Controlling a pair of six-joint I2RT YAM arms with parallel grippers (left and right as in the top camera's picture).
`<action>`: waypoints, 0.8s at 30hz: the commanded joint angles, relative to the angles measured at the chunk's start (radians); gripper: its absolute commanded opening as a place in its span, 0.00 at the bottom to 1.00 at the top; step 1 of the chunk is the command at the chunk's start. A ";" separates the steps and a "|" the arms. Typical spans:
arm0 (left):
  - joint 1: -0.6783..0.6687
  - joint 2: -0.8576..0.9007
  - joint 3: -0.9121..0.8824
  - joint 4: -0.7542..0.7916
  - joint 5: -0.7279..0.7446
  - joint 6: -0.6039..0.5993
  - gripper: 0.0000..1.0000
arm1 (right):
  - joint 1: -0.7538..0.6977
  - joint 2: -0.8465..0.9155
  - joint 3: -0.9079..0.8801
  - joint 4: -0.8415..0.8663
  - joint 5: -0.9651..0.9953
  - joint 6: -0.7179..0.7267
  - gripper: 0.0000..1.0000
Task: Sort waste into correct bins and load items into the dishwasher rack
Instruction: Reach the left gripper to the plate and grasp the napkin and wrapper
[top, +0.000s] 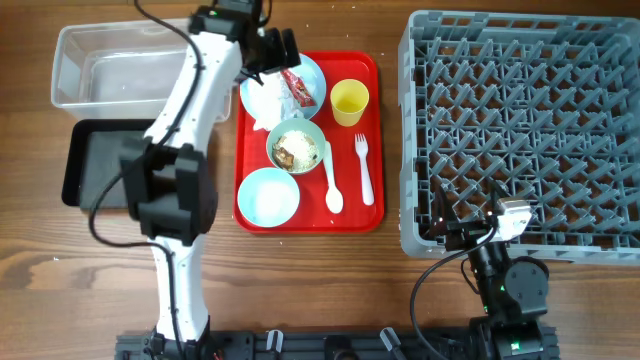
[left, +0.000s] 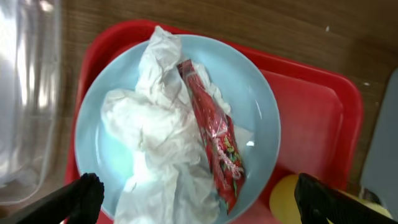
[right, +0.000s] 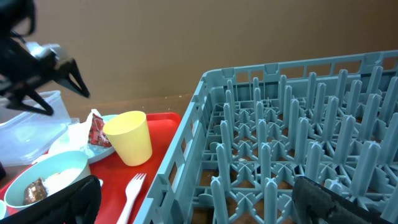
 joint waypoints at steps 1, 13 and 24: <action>-0.032 0.069 0.020 0.044 -0.043 -0.024 1.00 | -0.004 -0.005 -0.001 0.003 -0.017 -0.010 1.00; -0.053 0.204 0.019 0.061 -0.073 -0.029 0.86 | -0.004 -0.005 -0.001 0.003 -0.017 -0.011 1.00; -0.050 0.154 0.081 -0.006 -0.066 -0.027 0.04 | -0.004 -0.003 -0.001 0.003 -0.017 -0.010 1.00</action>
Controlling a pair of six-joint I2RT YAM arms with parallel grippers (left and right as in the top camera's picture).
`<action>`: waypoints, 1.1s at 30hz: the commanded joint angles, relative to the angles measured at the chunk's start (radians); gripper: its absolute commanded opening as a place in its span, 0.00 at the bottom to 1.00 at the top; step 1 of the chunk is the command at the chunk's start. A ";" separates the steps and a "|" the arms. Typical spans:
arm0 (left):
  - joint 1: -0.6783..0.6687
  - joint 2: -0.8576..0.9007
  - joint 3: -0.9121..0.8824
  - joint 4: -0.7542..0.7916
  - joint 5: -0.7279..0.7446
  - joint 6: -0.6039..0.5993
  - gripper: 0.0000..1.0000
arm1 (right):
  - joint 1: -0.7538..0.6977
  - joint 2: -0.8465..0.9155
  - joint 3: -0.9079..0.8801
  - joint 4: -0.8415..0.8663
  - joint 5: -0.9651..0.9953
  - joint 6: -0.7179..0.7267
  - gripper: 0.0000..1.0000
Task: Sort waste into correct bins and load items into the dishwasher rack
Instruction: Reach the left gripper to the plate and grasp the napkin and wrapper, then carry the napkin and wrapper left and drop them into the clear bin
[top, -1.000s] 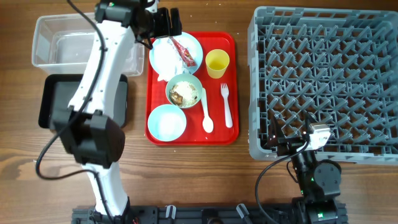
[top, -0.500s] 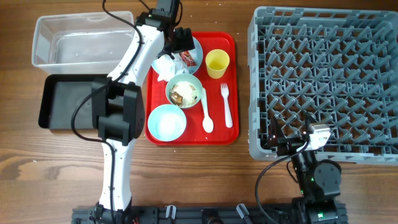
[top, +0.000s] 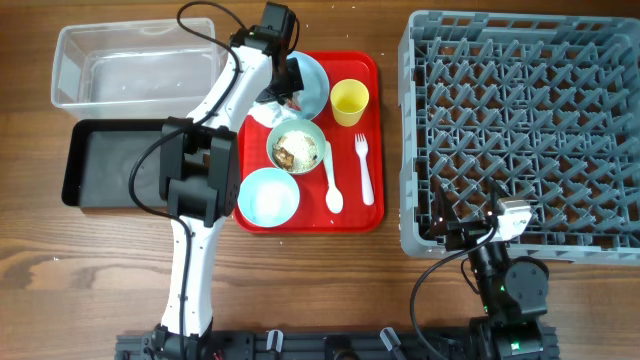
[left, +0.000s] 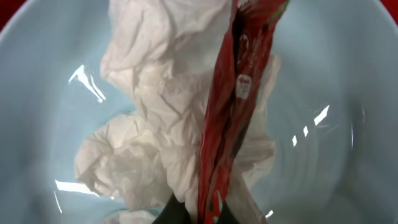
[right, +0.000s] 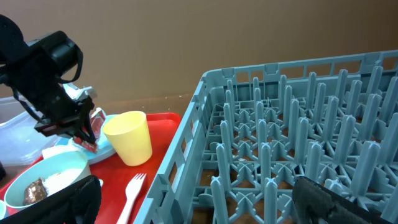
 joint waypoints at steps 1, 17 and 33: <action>0.016 -0.090 0.108 -0.061 0.012 -0.002 0.04 | -0.004 -0.003 -0.001 0.003 -0.017 -0.010 0.99; 0.396 -0.200 0.181 -0.073 -0.089 -0.006 0.04 | -0.004 -0.003 -0.001 0.003 -0.017 -0.010 1.00; 0.417 -0.362 0.182 -0.180 -0.080 0.040 0.81 | -0.004 -0.003 -0.001 0.003 -0.017 -0.011 1.00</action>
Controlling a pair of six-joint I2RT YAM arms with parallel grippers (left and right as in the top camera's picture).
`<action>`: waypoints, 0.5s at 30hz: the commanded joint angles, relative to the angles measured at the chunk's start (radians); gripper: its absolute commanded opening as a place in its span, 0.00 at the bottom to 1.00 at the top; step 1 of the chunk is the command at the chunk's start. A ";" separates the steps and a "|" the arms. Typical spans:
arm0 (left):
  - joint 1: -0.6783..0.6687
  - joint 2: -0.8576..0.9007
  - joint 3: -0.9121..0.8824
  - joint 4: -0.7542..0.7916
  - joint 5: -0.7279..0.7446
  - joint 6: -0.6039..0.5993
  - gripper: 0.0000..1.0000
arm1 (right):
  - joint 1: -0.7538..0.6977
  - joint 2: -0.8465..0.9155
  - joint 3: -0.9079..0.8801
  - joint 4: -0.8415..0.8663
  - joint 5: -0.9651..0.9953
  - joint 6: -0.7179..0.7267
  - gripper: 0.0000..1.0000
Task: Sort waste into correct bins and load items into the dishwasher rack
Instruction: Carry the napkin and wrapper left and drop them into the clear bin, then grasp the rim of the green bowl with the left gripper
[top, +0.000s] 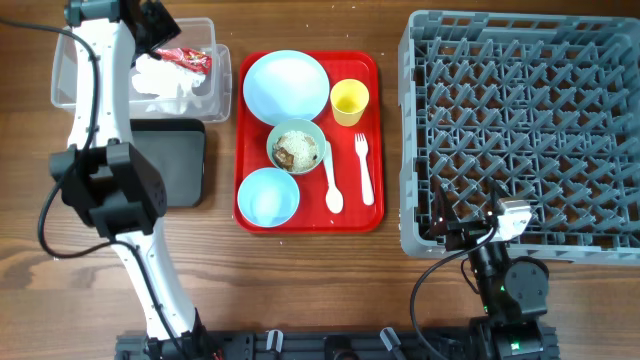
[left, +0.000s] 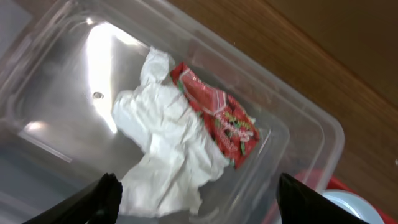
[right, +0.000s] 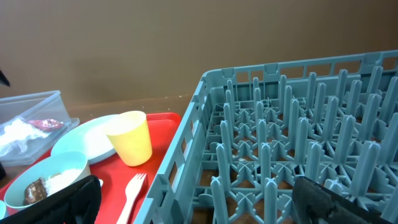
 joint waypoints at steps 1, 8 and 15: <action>0.001 -0.245 0.002 -0.088 0.021 0.025 0.82 | -0.004 -0.003 -0.001 0.002 -0.017 -0.011 1.00; -0.094 -0.457 0.002 -0.430 0.108 0.042 0.82 | -0.004 -0.003 -0.001 0.002 -0.017 -0.010 1.00; -0.474 -0.370 -0.226 -0.360 0.137 0.069 0.77 | -0.004 -0.003 -0.001 0.002 -0.017 -0.010 1.00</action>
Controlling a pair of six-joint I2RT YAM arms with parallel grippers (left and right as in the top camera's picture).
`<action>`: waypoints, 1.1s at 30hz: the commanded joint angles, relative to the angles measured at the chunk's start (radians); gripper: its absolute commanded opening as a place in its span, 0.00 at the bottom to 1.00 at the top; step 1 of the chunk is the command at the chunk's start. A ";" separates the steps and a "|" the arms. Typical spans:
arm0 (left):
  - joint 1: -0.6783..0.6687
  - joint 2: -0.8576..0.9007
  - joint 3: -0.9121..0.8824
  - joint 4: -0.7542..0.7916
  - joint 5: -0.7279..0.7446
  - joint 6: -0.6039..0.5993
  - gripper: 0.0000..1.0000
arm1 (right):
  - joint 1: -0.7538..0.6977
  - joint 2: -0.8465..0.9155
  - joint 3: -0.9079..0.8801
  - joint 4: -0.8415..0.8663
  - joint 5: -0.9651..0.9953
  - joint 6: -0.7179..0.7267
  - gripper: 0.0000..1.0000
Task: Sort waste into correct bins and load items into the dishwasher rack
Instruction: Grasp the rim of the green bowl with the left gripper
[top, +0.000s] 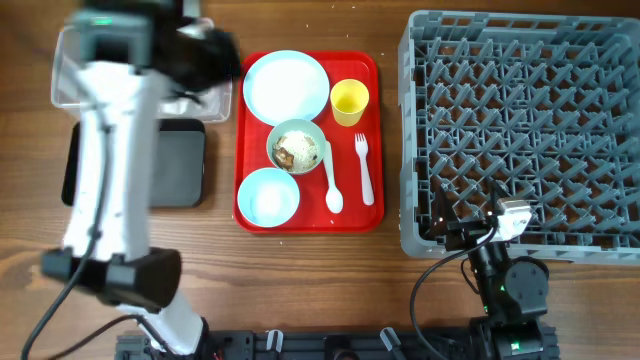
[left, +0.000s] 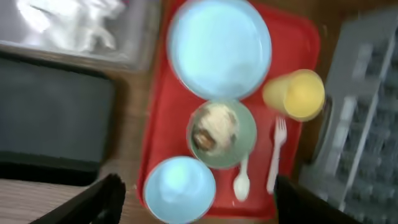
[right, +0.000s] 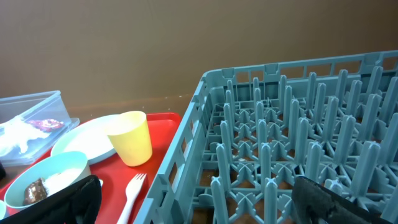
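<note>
My left gripper (top: 210, 55) is open and empty, blurred, high over the gap between the clear bin (top: 75, 60) and the red tray (top: 310, 215). The left wrist view looks straight down on the tray: an empty blue plate (left: 219, 46), a yellow cup (left: 293, 93), a green bowl with food scraps (left: 221, 134), an empty blue bowl (left: 179, 190), a white spoon (left: 241, 180) and a white fork (left: 275, 155). Crumpled white tissue (left: 81, 22) lies in the clear bin, with the red wrapper (right: 40, 124) beside it. My right gripper (right: 199, 211) is open at the dishwasher rack (top: 520, 130).
A black bin (top: 135, 160) sits in front of the clear bin, left of the tray. The grey-blue rack fills the right side of the table, its near left corner wall (right: 186, 155) right by my right gripper. Bare wood lies along the front.
My left gripper, then open over the clear bin with the tissue and wrapper lying in it, has moved right and stands higher, looking down on the tray. The right arm has not moved.
My left gripper first hung open over the plate holding tissue and wrapper. It was then down on the plate, shut on them. After that both lay in the clear bin, the plate bare and the gripper open. Now the gripper is by the tray.
</note>
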 joint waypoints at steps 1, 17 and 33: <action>-0.159 0.067 -0.157 0.094 0.022 0.019 0.77 | -0.004 -0.003 -0.001 0.002 -0.017 -0.011 1.00; -0.366 0.386 -0.351 0.419 -0.062 -0.101 0.50 | -0.004 -0.003 -0.001 0.002 -0.017 -0.010 1.00; -0.339 0.339 -0.297 0.314 -0.061 -0.116 0.04 | -0.004 -0.003 -0.001 0.002 -0.017 -0.011 1.00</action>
